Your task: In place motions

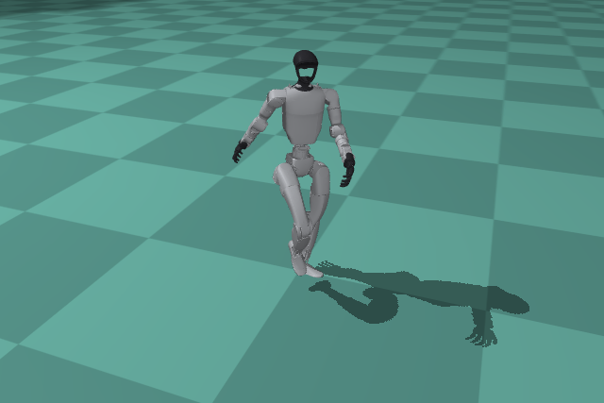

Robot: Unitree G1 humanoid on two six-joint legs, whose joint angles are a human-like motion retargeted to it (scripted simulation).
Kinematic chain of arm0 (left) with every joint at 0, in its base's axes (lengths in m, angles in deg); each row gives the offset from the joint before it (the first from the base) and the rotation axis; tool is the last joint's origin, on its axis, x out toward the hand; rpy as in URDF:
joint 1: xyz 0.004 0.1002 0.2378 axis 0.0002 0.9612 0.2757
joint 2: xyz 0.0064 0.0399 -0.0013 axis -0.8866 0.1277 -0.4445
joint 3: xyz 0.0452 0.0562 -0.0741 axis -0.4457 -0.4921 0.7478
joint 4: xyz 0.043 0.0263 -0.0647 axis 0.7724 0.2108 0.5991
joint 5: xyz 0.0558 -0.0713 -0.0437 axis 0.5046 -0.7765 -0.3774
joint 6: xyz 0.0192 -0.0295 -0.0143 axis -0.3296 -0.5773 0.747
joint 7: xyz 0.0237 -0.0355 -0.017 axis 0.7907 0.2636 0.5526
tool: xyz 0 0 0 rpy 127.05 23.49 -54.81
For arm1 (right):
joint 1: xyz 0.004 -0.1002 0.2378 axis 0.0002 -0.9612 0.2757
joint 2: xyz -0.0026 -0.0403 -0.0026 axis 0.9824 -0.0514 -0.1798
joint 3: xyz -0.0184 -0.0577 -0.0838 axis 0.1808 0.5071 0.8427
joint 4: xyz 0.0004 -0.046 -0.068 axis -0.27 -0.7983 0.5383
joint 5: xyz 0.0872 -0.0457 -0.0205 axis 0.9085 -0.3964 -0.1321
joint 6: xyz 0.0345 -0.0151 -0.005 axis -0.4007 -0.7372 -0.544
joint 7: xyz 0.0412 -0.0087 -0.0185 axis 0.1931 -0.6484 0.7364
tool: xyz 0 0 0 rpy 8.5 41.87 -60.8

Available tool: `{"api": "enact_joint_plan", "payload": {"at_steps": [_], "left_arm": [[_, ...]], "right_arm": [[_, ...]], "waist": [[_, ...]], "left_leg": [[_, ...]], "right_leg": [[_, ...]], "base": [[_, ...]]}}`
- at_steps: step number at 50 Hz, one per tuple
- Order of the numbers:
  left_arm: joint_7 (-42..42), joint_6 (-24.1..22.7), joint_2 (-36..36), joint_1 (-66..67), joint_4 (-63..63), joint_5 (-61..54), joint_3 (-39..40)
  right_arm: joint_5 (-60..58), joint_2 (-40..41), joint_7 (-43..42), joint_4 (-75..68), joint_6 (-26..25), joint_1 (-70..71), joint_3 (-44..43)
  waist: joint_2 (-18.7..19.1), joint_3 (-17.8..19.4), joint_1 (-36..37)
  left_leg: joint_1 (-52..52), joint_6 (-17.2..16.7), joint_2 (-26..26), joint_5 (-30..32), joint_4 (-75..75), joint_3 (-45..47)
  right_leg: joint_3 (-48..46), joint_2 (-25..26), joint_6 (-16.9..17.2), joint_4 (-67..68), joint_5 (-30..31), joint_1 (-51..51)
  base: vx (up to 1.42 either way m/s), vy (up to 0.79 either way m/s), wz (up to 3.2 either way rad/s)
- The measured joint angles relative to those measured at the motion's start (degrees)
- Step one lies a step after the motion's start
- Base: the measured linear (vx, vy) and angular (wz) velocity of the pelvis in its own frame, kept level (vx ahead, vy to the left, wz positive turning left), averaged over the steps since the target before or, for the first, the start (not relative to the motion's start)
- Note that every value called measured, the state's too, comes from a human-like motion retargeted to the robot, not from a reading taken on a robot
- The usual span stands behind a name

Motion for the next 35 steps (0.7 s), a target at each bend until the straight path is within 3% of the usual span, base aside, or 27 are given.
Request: {"api": "enact_joint_plan", "payload": {"at_steps": [5,6,7,8,10,12,15,18,20,22,25,27,31,33,35], "left_arm": [[-1.0,-0.4,1.9,13.1,13.2,2.2,3.1],[-2.0,-0.4,2.4,17.4,16.9,3.7,4.2],[-3.0,-0.1,2.9,21.8,20.7,5.3,5.6],[-3.7,0.7,3.1,26.3,24.9,7.2,7.8],[-4.9,4.4,2.5,33.8,34.2,11.6,12.3],[-9.2,9.0,1.7,41.4,39.4,12.0,13.3],[-11.4,12.3,0.3,50.8,39.4,4.9,17.3],[-7.7,9.0,0.9,53.5,39.4,7.0,26.2],[-6.4,8.0,0.2,56.2,39.2,9.5,31.6],[-7.7,7.9,-1.2,59.6,39.4,8.8,33.6],[-12.4,7.7,-4.1,65.4,39.4,3.0,33.6],[-14.2,6.7,-4.8,65.6,39.4,-1.7,34.7],[-12.6,5.0,-2.8,57.7,39.4,-4.3,37.0],[-10.0,5.8,-2.1,53.6,39.4,-3.3,35.6],[-8.7,6.4,-1.7,49.9,39.4,-2.2,32.2]], "right_arm": [[-10.9,5.0,16.4,0.0,-4.2,12.2,11.3],[-12.4,6.6,17.0,0.0,-4.0,15.4,14.6],[-13.9,8.3,17.1,0.2,-3.8,18.5,18.0],[-15.6,10.4,16.4,0.8,-3.3,21.6,21.7],[-17.6,15.5,15.1,5.8,-3.4,26.9,29.3],[-18.9,19.6,17.7,15.4,-2.0,32.4,32.7],[-20.1,22.8,25.3,29.8,2.0,49.4,36.5],[-24.5,24.4,22.9,39.0,4.3,60.0,36.6],[-24.3,24.2,21.1,44.7,6.6,65.3,37.4],[-22.6,23.1,20.4,48.4,8.9,68.0,37.6],[-23.4,21.9,21.2,51.5,11.4,67.0,35.2],[-25.1,22.6,22.1,52.4,11.7,66.0,35.0],[-25.6,24.0,21.3,51.0,12.0,62.9,38.2],[-26.2,24.5,21.2,48.1,11.8,57.9,39.7],[-27.9,24.1,21.4,43.9,11.2,50.3,40.5]], "waist": [[-1.0,0.4,3.6],[-1.6,-0.1,3.3],[-2.5,-0.7,2.9],[-3.9,-1.2,2.4],[-7.3,-3.6,3.7],[-8.3,-3.4,11.4],[-6.9,7.0,20.3],[-9.2,13.3,25.3],[-11.8,16.2,28.2],[-14.3,15.7,31.8],[-16.3,9.9,34.9],[-15.9,7.3,33.1],[-10.9,6.2,25.1],[-10.1,3.6,21.6],[-9.9,-0.1,18.5]], "left_leg": [[4.8,-1.1,-0.5,-1.8,1.7,2.2],[4.9,-0.7,-1.6,-2.0,3.5,2.0],[4.9,-0.4,-2.6,-1.6,5.9,2.7],[4.9,-0.4,-3.4,0.1,9.4,4.9],[-2.6,-1.3,-0.5,10.7,28.0,11.7],[-18.8,4.0,7.7,18.8,52.6,12.8],[-36.9,9.0,22.7,8.8,83.1,7.4],[-48.4,9.1,26.2,3.2,94.8,5.1],[-55.4,9.2,24.1,0.8,98.8,4.9],[-59.3,9.2,20.6,1.6,97.4,8.0],[-62.2,9.1,17.8,2.9,94.4,10.9],[-60.2,9.1,18.3,2.9,93.5,9.9],[-46.6,9.0,18.6,3.5,86.8,7.5],[-36.8,6.7,13.8,4.9,76.7,8.3],[-26.2,3.2,5.1,7.6,61.3,7.3]], "right_leg": [[4.6,9.9,4.0,-37.2,5.6,34.6],[4.3,9.5,4.6,-48.0,9.7,42.2],[3.5,8.6,4.9,-57.8,10.0,49.2],[1.9,6.7,4.5,-65.9,2.6,54.9],[-8.0,2.5,-3.4,-75.0,-8.0,59.9],[5.9,1.9,0.2,-77.4,-6.4,56.9],[8.1,5.6,-2.5,-76.5,-3.9,56.8],[11.8,4.8,-4.8,-76.8,-2.9,57.0],[12.7,2.2,-5.5,-76.8,-2.3,57.1],[13.6,-1.2,-5.5,-76.2,-1.9,55.3],[13.5,-3.5,-4.9,-74.5,-2.7,51.6],[12.1,-2.3,-4.9,-75.3,-3.3,52.2],[7.3,1.7,-3.3,-79.2,-4.0,56.9],[6.1,1.3,-1.7,-79.9,-4.7,57.5],[4.7,0.8,-0.7,-79.8,-6.1,58.0]], "base": [[0.09,-0.02,-0.69],[0.23,-0.01,-0.43],[0.23,-0.01,-0.20],[0.12,-0.04,-0.36],[-0.08,-0.08,-0.88],[-0.18,-0.23,-1.71],[-0.61,-0.31,-1.54],[-0.56,-0.29,-1.09],[-0.12,-0.24,-0.62],[0.24,0.08,-0.35],[0.49,0.20,0.53],[0.21,0.02,0.79],[-0.10,0.15,0.96],[0.19,0.19,0.93],[0.45,0.14,0.92]]}}
